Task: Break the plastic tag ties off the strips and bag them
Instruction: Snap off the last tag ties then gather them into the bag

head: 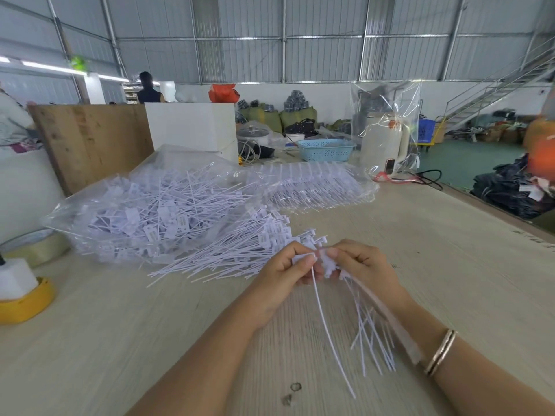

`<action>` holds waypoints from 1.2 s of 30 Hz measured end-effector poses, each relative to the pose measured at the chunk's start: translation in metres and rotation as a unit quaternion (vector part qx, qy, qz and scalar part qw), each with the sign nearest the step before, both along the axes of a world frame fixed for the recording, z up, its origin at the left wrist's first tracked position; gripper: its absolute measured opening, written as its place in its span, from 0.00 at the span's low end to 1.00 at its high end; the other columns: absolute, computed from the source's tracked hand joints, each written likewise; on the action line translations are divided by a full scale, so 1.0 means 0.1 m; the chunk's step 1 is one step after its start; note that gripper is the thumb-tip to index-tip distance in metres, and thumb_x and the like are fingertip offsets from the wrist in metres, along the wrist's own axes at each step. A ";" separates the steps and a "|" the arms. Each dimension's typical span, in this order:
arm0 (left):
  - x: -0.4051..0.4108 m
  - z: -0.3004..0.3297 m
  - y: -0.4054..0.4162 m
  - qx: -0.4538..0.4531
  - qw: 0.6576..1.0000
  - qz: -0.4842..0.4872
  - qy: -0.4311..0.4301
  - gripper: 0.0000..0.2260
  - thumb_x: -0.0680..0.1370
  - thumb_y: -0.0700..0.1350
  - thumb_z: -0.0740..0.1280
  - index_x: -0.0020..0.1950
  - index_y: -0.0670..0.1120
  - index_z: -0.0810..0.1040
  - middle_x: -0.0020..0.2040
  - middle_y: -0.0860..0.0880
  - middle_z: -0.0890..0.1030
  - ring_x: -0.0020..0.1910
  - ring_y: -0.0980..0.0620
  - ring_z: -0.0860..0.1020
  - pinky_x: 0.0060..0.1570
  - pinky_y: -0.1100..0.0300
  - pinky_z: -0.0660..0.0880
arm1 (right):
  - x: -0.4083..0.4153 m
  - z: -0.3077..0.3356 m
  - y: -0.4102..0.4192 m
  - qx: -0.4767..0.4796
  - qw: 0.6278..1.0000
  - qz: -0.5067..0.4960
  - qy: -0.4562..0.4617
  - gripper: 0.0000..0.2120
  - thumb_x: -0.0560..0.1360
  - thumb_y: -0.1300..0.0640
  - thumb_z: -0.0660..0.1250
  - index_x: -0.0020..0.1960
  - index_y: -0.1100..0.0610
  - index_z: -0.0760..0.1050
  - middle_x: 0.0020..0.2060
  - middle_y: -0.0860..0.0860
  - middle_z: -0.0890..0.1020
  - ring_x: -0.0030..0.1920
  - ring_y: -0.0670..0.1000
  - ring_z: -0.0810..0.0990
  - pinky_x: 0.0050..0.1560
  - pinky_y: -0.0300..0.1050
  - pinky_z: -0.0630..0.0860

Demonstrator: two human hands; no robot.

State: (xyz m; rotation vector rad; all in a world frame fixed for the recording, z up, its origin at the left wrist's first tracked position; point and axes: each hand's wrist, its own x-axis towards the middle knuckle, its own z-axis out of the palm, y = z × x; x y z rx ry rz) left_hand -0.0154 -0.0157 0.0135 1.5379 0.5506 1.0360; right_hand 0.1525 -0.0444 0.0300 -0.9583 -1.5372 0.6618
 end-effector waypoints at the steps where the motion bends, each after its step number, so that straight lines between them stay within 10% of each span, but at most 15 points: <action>1: -0.01 0.02 0.01 -0.028 0.999 -0.010 -0.041 0.08 0.74 0.46 0.63 0.48 0.43 0.74 0.40 0.52 0.83 0.42 0.54 0.80 0.45 0.60 0.76 | 0.04 0.02 0.00 -0.008 0.999 -0.015 0.050 0.09 0.75 0.65 0.63 0.41 0.60 0.82 0.31 0.50 0.80 0.30 0.45 0.78 0.34 0.33 0.73; 5: -0.11 0.07 0.06 -0.103 0.987 0.009 -0.119 0.05 0.74 0.43 0.64 0.48 0.44 0.76 0.35 0.51 0.81 0.35 0.55 0.80 0.41 0.61 0.75 | 0.25 0.02 0.04 0.055 0.989 -0.127 -0.061 0.07 0.74 0.65 0.66 0.47 0.57 0.82 0.38 0.55 0.81 0.35 0.42 0.79 0.39 0.26 0.71; 9: -0.11 0.04 0.08 -0.091 0.991 0.094 0.001 0.04 0.76 0.40 0.67 0.49 0.48 0.77 0.32 0.52 0.79 0.29 0.57 0.77 0.35 0.64 0.75 | 0.18 -0.09 0.10 0.063 0.955 -0.202 -0.208 0.12 0.71 0.67 0.71 0.53 0.58 0.81 0.40 0.47 0.76 0.35 0.40 0.76 0.41 0.23 0.67; 13: -0.03 -0.01 0.08 -0.006 0.968 0.210 0.139 0.04 0.76 0.46 0.68 0.44 0.51 0.74 0.33 0.53 0.79 0.27 0.59 0.76 0.36 0.60 0.74 | 0.08 -0.17 0.19 -0.032 0.919 -0.241 -0.309 0.11 0.73 0.59 0.69 0.55 0.52 0.81 0.44 0.45 0.73 0.46 0.48 0.76 0.57 0.46 0.71; 17: 0.26 0.03 0.07 0.089 0.941 0.258 0.200 0.08 0.76 0.46 0.68 0.44 0.52 0.69 0.30 0.53 0.75 0.22 0.61 0.74 0.27 0.67 0.69 | 0.09 -0.14 0.18 -0.040 0.937 -0.250 -0.239 0.13 0.75 0.60 0.65 0.58 0.53 0.79 0.49 0.50 0.77 0.48 0.51 0.76 0.57 0.51 0.71; 21: 0.52 0.20 0.09 0.094 0.928 0.240 0.267 0.14 0.78 0.50 0.65 0.60 0.46 0.69 0.45 0.46 0.81 0.40 0.50 0.81 0.43 0.56 0.76 | 0.30 0.00 0.11 0.000 0.945 -0.284 -0.164 0.12 0.75 0.65 0.61 0.53 0.53 0.79 0.44 0.48 0.77 0.38 0.40 0.73 0.38 0.38 0.67; 25: 0.48 0.24 -0.01 0.170 0.873 0.242 0.387 0.20 0.80 0.54 0.59 0.68 0.48 0.63 0.60 0.45 0.74 0.50 0.47 0.78 0.46 0.55 0.74 | 0.65 0.11 0.01 -0.195 0.874 -0.322 -0.306 0.09 0.77 0.53 0.60 0.43 0.57 0.75 0.36 0.51 0.77 0.35 0.50 0.75 0.35 0.42 0.67; 29: 0.32 0.15 -0.15 0.204 0.803 0.278 0.485 0.19 0.79 0.60 0.54 0.50 0.45 0.73 0.48 0.47 0.75 0.45 0.46 0.77 0.43 0.53 0.74 | 0.69 0.11 -0.06 -0.340 0.796 -0.233 -0.443 0.17 0.75 0.49 0.59 0.34 0.57 0.77 0.29 0.51 0.78 0.30 0.50 0.77 0.38 0.42 0.73; 32: 0.34 0.09 -0.22 0.220 0.764 0.256 0.549 0.27 0.79 0.61 0.51 0.37 0.42 0.75 0.35 0.46 0.75 0.40 0.45 0.76 0.43 0.52 0.75 | 0.53 0.07 -0.07 -0.317 0.814 -0.177 -0.454 0.18 0.74 0.52 0.61 0.27 0.55 0.70 0.26 0.51 0.75 0.28 0.50 0.73 0.35 0.40 0.70; 36: 0.45 0.09 -0.22 0.251 0.732 0.248 0.582 0.27 0.79 0.63 0.50 0.48 0.43 0.78 0.46 0.44 0.79 0.48 0.44 0.75 0.46 0.52 0.68 | 0.25 -0.02 -0.09 -0.255 0.863 -0.109 -0.421 0.16 0.74 0.57 0.59 0.28 0.56 0.68 0.28 0.52 0.73 0.30 0.49 0.70 0.34 0.43 0.66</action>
